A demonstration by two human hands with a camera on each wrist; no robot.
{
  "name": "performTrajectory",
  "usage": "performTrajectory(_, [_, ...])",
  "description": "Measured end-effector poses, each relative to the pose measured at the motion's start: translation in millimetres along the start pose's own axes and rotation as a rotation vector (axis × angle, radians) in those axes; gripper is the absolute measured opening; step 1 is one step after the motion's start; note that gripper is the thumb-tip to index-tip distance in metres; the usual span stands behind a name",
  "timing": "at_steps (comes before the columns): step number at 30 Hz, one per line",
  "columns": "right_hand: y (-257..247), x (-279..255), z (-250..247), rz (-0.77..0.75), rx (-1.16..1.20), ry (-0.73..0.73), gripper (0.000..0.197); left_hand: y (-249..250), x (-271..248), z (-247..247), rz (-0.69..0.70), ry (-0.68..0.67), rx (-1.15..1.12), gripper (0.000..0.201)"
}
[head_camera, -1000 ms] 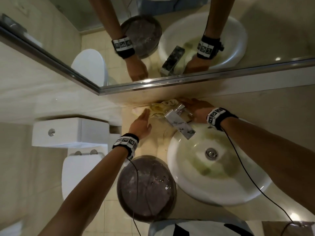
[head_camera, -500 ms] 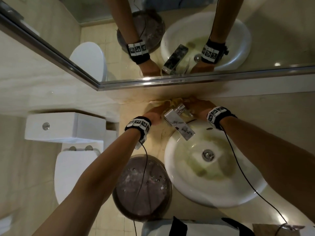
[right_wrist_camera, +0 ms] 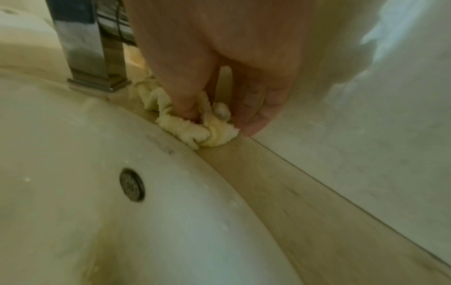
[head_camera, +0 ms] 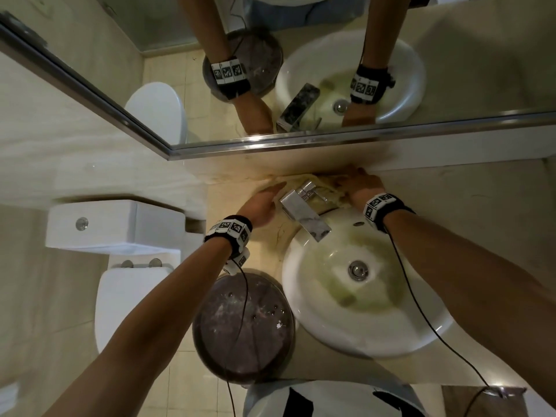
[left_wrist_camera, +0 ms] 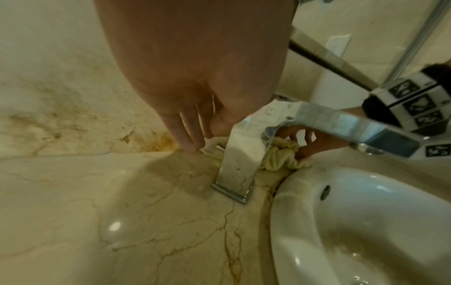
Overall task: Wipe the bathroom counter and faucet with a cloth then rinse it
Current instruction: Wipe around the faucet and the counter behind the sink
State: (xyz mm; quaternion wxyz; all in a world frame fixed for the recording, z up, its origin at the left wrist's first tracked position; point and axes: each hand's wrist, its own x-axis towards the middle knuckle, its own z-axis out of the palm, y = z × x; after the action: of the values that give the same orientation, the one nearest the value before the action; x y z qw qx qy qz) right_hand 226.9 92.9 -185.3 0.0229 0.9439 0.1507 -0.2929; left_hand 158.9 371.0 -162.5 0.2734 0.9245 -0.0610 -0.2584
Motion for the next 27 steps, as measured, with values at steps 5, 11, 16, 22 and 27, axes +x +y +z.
performTrajectory(5, [44.2,-27.5,13.3,0.134,0.045,0.030,0.060,28.2,-11.8,-8.5,0.019,0.203,-0.094,0.043])
performTrajectory(11, [91.8,-64.7,11.9,0.310,0.296,0.255,0.052,56.1,-10.0,-16.9,-0.018,0.164,-0.025,0.018])
performTrajectory(16, [137.6,-69.0,7.6,0.596,0.408,0.365,0.050,52.3,-0.2,-17.4,-0.092,0.156,0.026,0.028])
performTrajectory(22, [140.7,-45.8,6.0,0.482,0.547,-0.039,0.069,55.9,-3.5,-12.8,-0.118,0.205,-0.032,0.034])
performTrajectory(27, [125.3,-26.4,35.0,0.292,0.416,0.108,0.085,55.6,-4.0,-10.0,-0.130,0.224,-0.043,0.033])
